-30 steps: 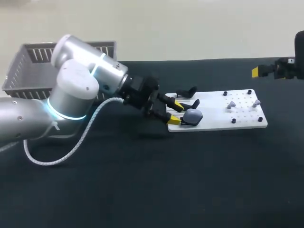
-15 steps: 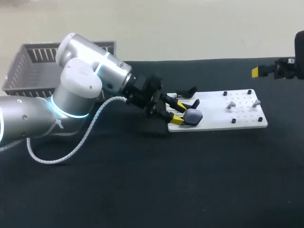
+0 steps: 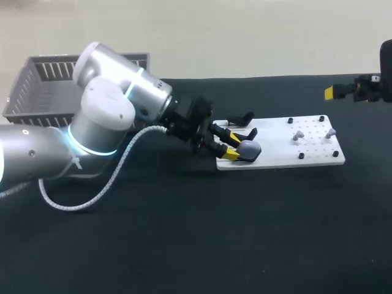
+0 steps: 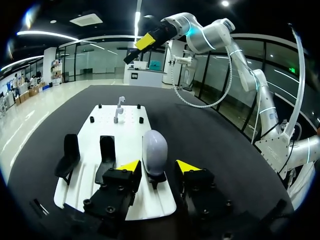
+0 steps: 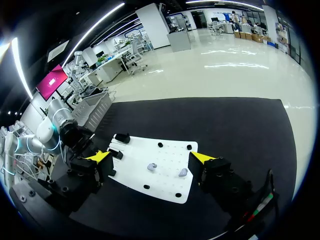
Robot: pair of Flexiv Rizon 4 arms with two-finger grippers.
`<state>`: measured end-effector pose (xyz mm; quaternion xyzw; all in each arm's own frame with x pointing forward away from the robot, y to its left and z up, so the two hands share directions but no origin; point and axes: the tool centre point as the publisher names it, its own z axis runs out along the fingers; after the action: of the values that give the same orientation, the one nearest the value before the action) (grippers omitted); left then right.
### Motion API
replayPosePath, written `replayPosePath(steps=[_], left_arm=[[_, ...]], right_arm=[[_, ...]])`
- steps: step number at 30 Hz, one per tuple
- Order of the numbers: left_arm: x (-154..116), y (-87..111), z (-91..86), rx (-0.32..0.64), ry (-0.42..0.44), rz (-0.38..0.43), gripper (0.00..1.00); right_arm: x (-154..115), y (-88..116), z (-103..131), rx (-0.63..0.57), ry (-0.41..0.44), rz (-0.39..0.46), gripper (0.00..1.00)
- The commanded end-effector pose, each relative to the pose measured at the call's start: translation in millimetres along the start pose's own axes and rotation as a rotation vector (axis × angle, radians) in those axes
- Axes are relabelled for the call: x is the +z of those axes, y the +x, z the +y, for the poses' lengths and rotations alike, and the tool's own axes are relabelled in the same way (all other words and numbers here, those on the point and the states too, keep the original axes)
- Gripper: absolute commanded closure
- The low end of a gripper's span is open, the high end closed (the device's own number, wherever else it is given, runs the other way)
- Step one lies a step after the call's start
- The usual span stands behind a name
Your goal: Pick up each earbud case from the left stands, insert the matching earbuds, close the lid, and place the case in the box.
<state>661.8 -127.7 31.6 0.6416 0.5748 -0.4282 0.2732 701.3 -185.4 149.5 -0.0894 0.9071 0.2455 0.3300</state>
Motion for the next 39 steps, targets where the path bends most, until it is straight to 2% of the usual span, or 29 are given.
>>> replayPosePath(steps=[1,13,39], left_arm=[[-0.3,2.0,-5.9,0.002,-0.02,-0.011,0.49],[1.9,2.6,-5.1,0.003,-0.027,-0.028,0.47],[13.1,1.3,-0.5,0.011,-0.021,-0.052,0.53]], right_arm=[[-0.4,0.3,0.1,0.0,0.0,0.0,0.0],[-0.4,0.3,0.1,0.0,0.0,0.0,0.0],[-0.4,0.3,0.1,0.0,0.0,0.0,0.0]])
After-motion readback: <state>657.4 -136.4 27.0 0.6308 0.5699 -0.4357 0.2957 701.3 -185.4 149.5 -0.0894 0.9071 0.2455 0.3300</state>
